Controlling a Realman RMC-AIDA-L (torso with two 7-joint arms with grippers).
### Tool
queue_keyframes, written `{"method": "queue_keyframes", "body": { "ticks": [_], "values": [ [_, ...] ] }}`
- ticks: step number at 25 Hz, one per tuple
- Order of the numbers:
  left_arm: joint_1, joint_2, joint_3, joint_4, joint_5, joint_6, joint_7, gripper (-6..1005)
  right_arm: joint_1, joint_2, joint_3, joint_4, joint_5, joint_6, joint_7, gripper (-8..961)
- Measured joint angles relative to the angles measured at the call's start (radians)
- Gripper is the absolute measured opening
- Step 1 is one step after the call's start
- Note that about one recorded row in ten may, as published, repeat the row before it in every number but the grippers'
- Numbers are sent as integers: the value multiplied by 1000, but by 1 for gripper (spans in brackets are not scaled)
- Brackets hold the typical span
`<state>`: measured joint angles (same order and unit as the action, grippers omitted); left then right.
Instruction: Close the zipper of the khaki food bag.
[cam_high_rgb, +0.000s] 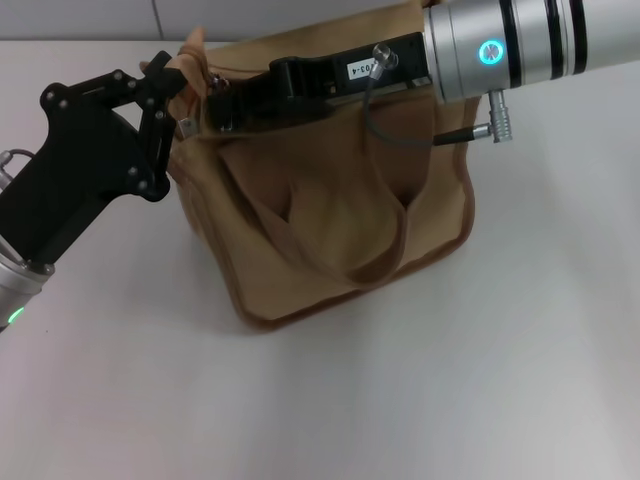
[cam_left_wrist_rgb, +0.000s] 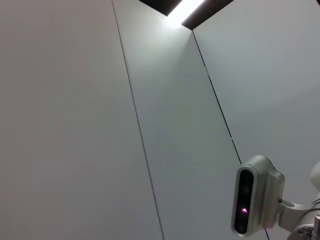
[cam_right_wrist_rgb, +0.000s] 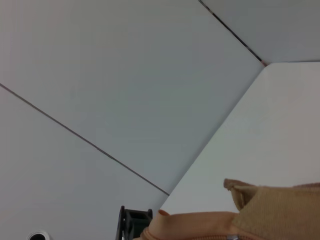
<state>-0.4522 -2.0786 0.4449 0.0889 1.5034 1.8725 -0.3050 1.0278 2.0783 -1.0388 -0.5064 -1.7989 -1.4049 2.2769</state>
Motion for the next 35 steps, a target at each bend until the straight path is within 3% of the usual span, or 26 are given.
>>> {"method": "queue_keyframes", "body": {
  "ticks": [14, 27, 35],
  "values": [
    [25, 2, -29, 0, -6, -22, 1, -2, -52, 0, 4, -54, 5, -8, -38, -3],
    [51, 3, -61, 0, -11, -60, 1, -1, -119, -5, 8, -125, 6, -37, -38, 1],
    [63, 5, -98, 0, -11, -93, -5, -1, -179, -25, 19, -157, 6, -39, -31, 4]
  ]
}}
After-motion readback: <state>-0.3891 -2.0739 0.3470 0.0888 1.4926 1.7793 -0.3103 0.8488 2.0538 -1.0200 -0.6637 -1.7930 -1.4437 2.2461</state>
